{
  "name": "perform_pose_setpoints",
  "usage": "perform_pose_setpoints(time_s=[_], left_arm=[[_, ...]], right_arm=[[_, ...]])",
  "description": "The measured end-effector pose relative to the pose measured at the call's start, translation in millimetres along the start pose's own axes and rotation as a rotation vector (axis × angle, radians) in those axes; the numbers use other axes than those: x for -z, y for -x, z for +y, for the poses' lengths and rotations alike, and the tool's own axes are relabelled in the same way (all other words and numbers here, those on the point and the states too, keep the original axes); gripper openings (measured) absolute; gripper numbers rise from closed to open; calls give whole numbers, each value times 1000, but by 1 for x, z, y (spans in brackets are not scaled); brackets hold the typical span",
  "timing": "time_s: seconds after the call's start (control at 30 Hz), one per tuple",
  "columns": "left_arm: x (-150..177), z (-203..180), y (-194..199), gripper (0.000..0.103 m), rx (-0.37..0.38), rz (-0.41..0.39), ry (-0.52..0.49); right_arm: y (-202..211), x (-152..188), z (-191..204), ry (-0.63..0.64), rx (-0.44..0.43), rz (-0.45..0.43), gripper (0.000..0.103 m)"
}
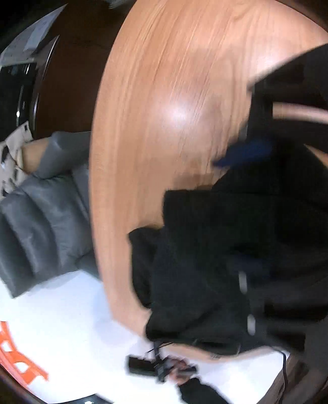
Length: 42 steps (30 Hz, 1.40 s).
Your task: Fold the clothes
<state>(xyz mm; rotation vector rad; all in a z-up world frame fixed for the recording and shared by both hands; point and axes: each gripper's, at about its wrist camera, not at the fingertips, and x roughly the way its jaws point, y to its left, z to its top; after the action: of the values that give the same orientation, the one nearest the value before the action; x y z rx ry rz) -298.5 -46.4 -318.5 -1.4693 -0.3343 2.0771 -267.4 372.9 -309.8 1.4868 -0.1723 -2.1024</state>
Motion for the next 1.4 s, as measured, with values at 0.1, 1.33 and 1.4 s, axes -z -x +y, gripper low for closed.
perform_pose_setpoints(time_s=[0.1, 1.33, 1.4], left_arm=[[-4, 3, -2, 24, -4, -13, 2], [-37, -52, 27, 62, 38, -221, -218], [-24, -57, 44, 62, 35, -216, -244]], right_arm=[[9, 0, 4, -10, 5, -74, 17], [-44, -20, 141, 696, -37, 163, 35], [-31, -28, 122, 595, -39, 85, 21]])
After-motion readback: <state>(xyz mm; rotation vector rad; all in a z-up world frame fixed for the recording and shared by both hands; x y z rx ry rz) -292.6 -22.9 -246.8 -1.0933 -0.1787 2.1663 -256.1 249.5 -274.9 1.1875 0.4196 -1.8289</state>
